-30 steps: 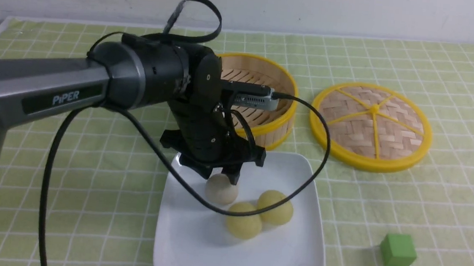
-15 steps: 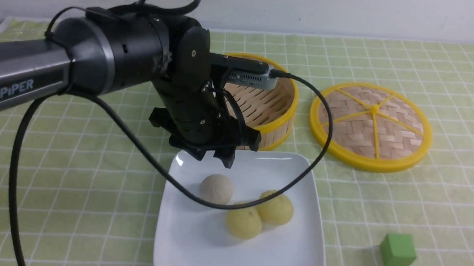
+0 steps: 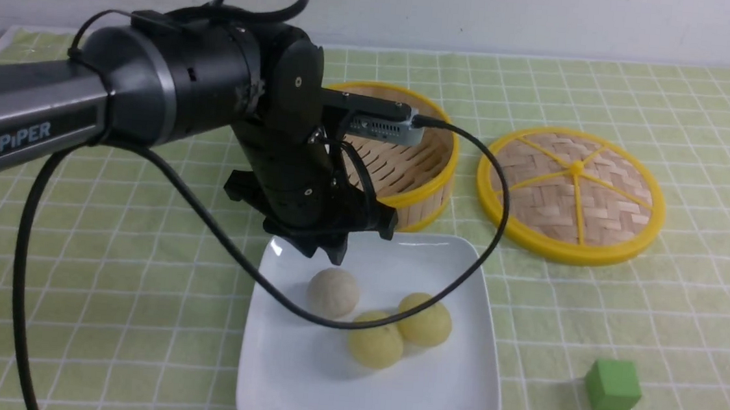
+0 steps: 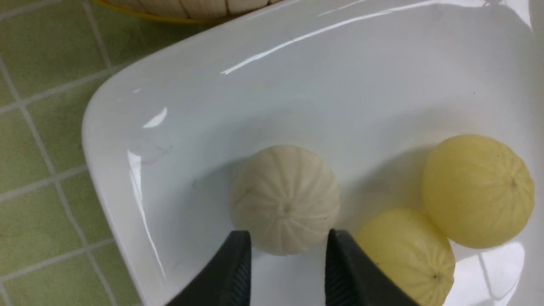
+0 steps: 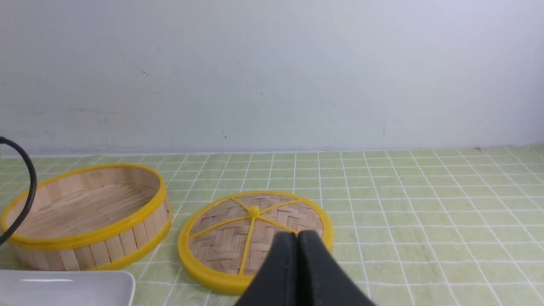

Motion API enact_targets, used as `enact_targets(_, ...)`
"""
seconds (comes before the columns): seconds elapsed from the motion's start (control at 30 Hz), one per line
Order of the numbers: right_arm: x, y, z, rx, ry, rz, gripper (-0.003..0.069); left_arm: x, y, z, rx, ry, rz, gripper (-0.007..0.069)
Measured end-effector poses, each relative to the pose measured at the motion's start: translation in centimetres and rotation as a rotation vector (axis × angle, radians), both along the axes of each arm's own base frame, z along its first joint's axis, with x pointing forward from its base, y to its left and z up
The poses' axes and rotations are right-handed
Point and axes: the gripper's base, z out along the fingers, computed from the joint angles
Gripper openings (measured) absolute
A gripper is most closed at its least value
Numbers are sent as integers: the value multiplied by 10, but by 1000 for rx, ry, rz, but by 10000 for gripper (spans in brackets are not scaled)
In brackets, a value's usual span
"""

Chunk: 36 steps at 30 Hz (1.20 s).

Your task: Put the steamed buns into the plate on the green tablecloth.

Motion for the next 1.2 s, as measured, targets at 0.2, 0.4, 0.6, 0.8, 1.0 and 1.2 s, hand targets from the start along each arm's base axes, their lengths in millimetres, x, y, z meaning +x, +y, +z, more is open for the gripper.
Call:
enact_targets(0.2,0,0,0,0,1,0,-4,0,1,0,15,0,-20,14)
enact_targets(0.4,5,0,-12,-3,35,-2,1,-5,3,4,29,19,-25,2)
enact_targets(0.6,15,0,-50,-16,156,-5,5,-18,12,42,-20,-59,-24,2)
enact_targets(0.8,19,-3,-96,-32,299,-57,10,-52,34,108,-113,-210,-23,2)
enact_targets(1.0,21,-6,-113,-34,344,-119,13,-97,69,161,-127,-353,-22,2)
enact_targets(1.2,21,-7,-113,-43,331,-126,15,-157,115,184,-123,-440,21,2)
